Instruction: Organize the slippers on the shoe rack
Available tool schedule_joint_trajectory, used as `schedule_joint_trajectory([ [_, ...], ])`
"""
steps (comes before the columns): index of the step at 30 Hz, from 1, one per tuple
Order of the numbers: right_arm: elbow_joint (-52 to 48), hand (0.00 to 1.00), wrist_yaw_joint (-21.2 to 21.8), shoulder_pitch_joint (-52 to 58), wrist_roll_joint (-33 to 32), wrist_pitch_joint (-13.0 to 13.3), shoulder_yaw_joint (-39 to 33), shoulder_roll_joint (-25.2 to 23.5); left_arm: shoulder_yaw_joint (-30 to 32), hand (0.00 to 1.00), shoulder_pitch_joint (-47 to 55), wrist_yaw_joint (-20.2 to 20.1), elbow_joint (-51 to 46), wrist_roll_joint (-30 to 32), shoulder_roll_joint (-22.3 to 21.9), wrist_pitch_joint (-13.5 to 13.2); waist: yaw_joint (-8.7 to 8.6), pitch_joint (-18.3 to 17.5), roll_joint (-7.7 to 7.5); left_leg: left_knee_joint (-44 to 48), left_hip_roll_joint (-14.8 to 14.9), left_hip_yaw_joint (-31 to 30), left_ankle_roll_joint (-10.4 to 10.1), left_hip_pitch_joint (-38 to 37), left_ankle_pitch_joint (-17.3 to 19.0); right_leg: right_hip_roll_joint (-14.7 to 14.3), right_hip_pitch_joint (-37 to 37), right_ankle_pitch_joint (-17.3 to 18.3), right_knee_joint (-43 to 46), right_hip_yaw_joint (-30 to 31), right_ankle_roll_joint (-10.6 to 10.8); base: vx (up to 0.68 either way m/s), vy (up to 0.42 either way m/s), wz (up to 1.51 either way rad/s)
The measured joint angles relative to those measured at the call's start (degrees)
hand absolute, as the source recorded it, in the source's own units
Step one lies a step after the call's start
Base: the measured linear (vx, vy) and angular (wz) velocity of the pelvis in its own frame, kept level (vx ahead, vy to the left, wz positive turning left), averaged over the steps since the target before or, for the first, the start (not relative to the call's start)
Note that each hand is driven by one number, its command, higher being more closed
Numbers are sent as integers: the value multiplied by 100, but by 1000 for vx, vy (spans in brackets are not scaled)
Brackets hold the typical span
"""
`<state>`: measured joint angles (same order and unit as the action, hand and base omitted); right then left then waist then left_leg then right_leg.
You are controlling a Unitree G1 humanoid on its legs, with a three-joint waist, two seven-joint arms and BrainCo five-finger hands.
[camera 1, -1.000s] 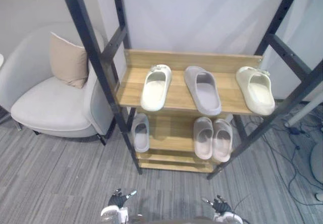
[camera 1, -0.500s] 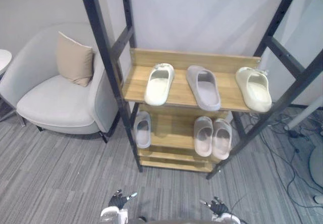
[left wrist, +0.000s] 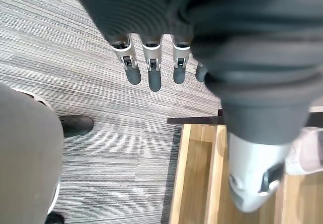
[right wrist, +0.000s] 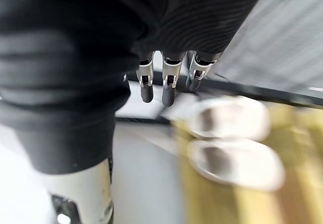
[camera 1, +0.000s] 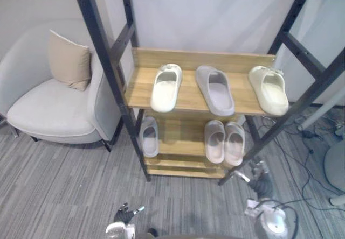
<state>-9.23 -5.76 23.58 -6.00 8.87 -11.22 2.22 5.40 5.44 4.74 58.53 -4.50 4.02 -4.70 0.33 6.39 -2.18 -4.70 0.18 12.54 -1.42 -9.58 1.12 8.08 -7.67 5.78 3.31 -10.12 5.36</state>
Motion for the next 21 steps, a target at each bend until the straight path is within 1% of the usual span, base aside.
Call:
schedule_joint_trajectory([
  [2, -373, 0, -52, 48, 159, 44, -128, -2, 18, 0, 68, -7, 0, 3, -35, 1, -38, -145, 37, 12, 19, 60, -5, 63, 20, -12, 98, 0, 14, 58, -1, 34, 2, -15],
  [5, -809, 0, -206, -53, 176, 162, -547, -2, -19, 0, 93, -18, 11, 51, -75, -1, -62, -203, 120, 44, 17, 104, 4, 126, 39, -14, 191, -1, 44, 118, -1, 17, 2, -8],
  [7, -849, 0, -253, -133, 238, 220, -710, 8, -42, 0, 95, -35, 37, 54, -66, -4, -64, -215, 123, 98, 16, 92, 8, 147, 61, -17, 183, -4, 36, 121, 0, 0, 0, 0],
  [10, -848, 0, -359, -487, 357, 251, -951, 58, -256, 0, 90, -55, 70, 59, 0, -11, -68, -222, 107, 99, -6, 56, 8, 150, 62, -34, 184, -10, 9, 133, -6, 0, 0, 0],
  [12, -826, 0, -383, -771, 351, 258, -993, 259, -339, 0, 87, -67, 71, 93, 51, -19, -66, -218, 100, 99, -13, 31, 8, 162, 62, -36, 184, -28, -21, 135, -7, -16, 2, 0],
  [14, -743, 0, -381, -1115, 333, 288, -1012, 576, -480, 0, 83, -128, 71, 102, 90, -87, -63, -218, 98, 99, -25, -13, 9, 192, 62, -37, 190, -76, -86, 141, 1, 0, 0, 0],
  [17, -545, 0, -321, -1512, 66, 409, -1010, 948, -535, 0, 76, -171, 68, 102, 117, -120, -44, -220, 92, 109, -43, -128, 11, 255, 60, -39, 203, -139, -175, 137, 6, 0, 0, 0],
  [18, -361, 0, -289, -1692, -94, 412, -998, 1070, -535, 0, 65, -172, 67, 102, 128, -121, -37, -215, 84, 110, -49, -194, 12, 261, 60, -38, 206, -144, -180, 136, 6, 0, 0, 0],
  [21, 30, 0, -203, -2052, -282, 406, -917, 1268, -543, 0, 40, -176, 65, 102, 169, -125, -17, -184, 33, 110, -56, -317, 13, 283, 60, -39, 205, -150, -173, 113, 5, 7, -10, 3],
])
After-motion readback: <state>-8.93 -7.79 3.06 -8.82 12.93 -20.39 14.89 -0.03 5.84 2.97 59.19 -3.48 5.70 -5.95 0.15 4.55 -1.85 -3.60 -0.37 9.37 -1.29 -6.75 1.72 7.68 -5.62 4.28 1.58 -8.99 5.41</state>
